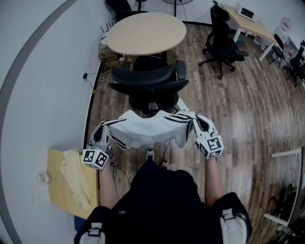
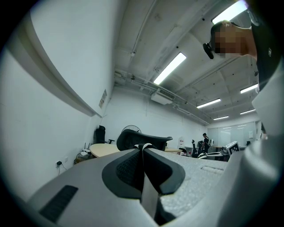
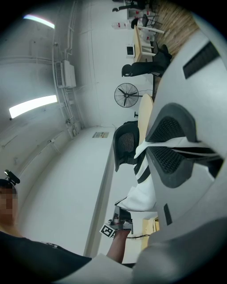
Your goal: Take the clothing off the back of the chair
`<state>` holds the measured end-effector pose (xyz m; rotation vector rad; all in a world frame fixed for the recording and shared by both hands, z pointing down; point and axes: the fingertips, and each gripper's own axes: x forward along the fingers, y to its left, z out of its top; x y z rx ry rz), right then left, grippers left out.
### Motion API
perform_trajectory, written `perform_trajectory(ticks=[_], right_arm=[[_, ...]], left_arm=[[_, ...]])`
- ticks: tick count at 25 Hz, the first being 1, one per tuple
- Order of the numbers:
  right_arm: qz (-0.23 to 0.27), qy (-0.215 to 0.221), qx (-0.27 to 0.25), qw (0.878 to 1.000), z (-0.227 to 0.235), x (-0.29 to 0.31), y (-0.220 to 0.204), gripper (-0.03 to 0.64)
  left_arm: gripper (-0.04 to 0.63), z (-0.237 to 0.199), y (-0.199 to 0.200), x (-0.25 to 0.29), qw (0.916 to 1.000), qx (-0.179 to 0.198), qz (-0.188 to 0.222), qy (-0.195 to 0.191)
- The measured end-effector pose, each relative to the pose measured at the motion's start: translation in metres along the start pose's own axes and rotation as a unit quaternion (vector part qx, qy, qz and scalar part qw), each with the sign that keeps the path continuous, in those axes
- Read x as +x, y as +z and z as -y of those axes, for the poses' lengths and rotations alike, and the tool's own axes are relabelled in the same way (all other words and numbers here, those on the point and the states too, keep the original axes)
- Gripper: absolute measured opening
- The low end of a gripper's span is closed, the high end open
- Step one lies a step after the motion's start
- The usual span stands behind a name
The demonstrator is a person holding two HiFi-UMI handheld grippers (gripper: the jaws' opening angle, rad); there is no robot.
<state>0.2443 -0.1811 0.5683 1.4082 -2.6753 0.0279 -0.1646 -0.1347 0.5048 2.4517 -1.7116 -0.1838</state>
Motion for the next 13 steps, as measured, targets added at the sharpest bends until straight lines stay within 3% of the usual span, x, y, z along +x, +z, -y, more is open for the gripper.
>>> perform_trajectory(ticks=[13], right_arm=[[-0.004,-0.013,-0.009,1.0,0.0047,-0.0005,0.0001,0.017]], left_arm=[[0.011,0.0,0.0002,0.0044,1.0,-0.003,0.002,-0.009]])
